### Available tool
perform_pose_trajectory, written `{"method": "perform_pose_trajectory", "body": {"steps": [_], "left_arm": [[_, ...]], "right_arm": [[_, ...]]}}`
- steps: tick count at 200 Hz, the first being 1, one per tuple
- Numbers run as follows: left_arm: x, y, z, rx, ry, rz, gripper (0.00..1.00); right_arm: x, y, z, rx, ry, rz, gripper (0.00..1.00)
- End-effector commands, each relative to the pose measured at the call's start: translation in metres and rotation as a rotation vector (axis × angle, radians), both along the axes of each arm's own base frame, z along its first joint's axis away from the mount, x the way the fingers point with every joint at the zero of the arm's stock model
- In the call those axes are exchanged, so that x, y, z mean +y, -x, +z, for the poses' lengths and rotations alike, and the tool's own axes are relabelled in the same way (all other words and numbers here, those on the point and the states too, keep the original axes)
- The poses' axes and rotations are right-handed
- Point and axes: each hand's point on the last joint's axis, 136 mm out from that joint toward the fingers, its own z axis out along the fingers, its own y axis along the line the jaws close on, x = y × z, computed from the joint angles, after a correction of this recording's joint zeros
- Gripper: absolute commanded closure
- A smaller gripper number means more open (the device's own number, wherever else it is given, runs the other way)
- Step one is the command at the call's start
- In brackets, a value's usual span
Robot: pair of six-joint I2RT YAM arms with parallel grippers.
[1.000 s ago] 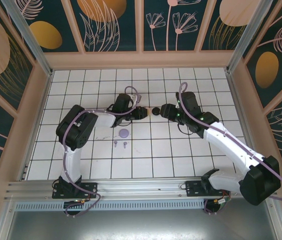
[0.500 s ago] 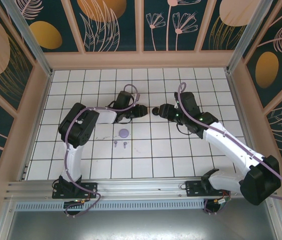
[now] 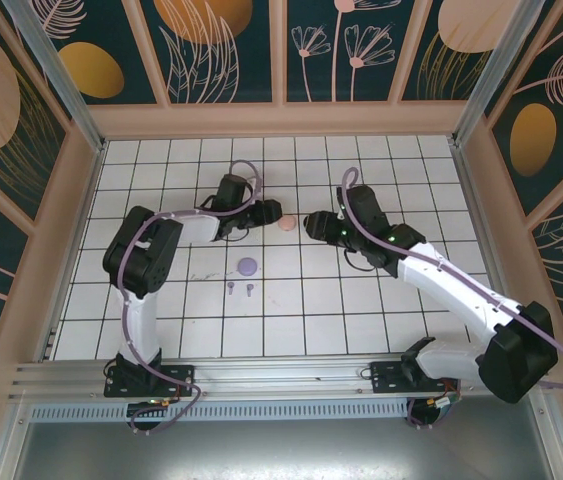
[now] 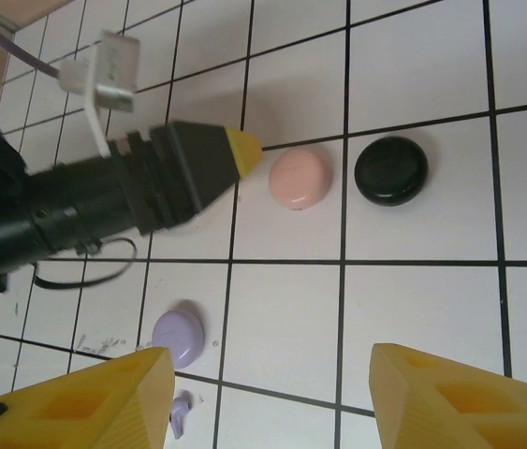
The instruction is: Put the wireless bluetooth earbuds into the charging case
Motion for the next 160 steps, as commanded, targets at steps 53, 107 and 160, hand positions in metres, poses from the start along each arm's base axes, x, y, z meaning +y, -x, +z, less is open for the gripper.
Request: {"method": "perform_pose_trajectory", "body": {"steps": [53, 107, 160], "left_arm": [[0.064, -0.015, 0.100, -0.301, -0.056, 0.156, 0.43], [0.141, -0.013, 0.137, -0.414, -0.109, 0.384, 0.41], [0.210, -0.003, 0.145, -0.441, -0.072, 0.594, 0.32]], "right_arm": [[0.057, 0.013, -0.038, 0.098, 0.100, 0.085, 0.36], [0.116, 0.016, -0.077, 0.131, 0.274, 0.303, 0.34], [0.155, 0.015, -0.119, 0.175, 0.462, 0.444, 0.34]]}}
